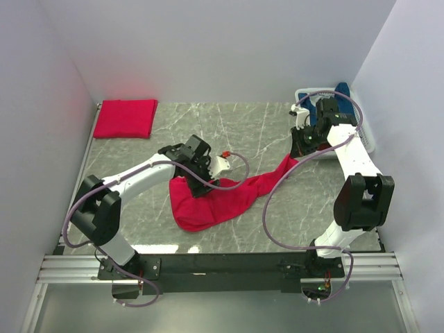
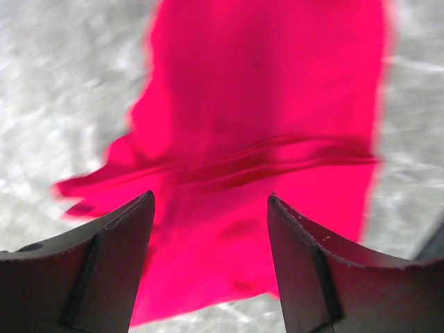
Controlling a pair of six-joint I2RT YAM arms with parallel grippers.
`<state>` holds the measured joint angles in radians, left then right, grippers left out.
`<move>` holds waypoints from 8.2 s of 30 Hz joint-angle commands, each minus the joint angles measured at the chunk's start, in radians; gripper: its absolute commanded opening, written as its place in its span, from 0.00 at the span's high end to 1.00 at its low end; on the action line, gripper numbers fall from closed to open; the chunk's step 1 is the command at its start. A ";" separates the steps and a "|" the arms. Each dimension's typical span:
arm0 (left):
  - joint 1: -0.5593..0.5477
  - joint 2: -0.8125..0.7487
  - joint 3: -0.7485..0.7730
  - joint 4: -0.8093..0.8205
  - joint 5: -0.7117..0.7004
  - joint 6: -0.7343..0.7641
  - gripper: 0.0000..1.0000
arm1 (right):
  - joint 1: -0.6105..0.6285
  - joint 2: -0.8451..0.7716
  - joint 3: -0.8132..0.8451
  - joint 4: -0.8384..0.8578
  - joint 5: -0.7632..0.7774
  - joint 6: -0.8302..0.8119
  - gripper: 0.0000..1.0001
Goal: Fold and stack the t-shirts
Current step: Flatten the tshirt out
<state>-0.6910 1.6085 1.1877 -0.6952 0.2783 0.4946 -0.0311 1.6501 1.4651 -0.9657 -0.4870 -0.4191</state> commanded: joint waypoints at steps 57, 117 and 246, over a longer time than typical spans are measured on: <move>0.658 0.290 0.431 -0.130 0.394 -0.002 0.39 | -0.036 -0.047 -0.043 -0.079 -0.010 -0.083 1.00; 0.863 -0.026 0.219 -0.020 0.401 -0.054 1.00 | 0.462 0.341 0.475 -0.088 0.039 0.060 1.00; 0.880 0.200 0.059 0.611 0.177 -0.258 0.99 | 0.246 0.174 0.095 0.900 0.384 -0.043 1.00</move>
<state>0.1822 1.7798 1.1492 -0.1642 0.4507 0.2558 0.2214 1.8149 1.4628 -0.1635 -0.1505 -0.4335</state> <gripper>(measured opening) 0.025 0.010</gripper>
